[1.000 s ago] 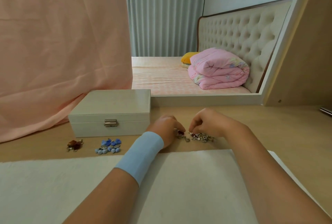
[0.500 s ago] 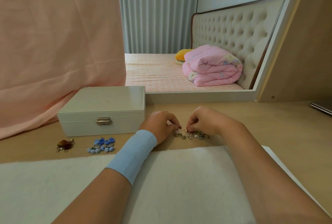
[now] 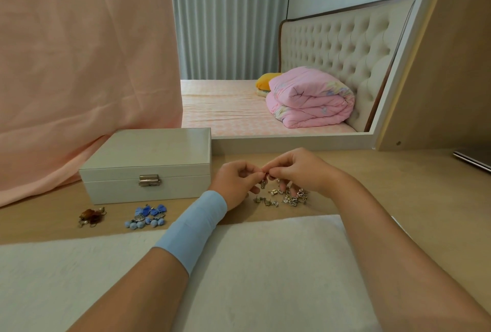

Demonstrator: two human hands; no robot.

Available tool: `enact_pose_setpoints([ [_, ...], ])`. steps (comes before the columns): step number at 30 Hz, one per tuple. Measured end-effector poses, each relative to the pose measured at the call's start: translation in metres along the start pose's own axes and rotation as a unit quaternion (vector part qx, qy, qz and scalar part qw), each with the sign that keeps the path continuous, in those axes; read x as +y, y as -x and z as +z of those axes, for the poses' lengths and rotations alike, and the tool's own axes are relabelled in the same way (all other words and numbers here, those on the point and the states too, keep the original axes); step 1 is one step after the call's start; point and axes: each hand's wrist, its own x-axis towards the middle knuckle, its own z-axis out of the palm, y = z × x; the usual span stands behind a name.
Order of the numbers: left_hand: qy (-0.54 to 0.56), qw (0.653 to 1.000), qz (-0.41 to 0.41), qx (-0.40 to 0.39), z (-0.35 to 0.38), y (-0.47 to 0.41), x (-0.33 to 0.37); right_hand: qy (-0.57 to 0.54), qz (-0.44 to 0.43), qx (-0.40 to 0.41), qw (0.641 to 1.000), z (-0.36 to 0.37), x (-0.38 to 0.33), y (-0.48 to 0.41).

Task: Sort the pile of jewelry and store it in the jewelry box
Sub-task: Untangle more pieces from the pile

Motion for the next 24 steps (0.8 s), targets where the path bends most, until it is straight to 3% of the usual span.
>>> enact_pose_setpoints([
  [7,-0.032,0.999,-0.005,0.008,0.003,-0.001,-0.002,0.008,0.009,0.004,1.0,0.001,0.002,0.001],
  [11,-0.178,0.984,0.017,-0.002,0.004,-0.004,-0.006,0.028,0.038,0.05,0.998,-0.002,0.009,-0.003],
  [15,-0.216,0.976,0.031,-0.015,0.007,-0.002,-0.003,0.027,0.044,0.06,0.997,-0.005,0.009,-0.002],
  [19,-0.172,0.981,0.083,0.036,0.004,0.001,0.004,-0.013,0.049,0.038,0.998,0.001,0.002,-0.003],
  [24,-0.212,0.962,0.126,0.113,-0.008,0.012,0.015,-0.077,0.04,0.051,0.995,0.012,-0.012,-0.004],
])
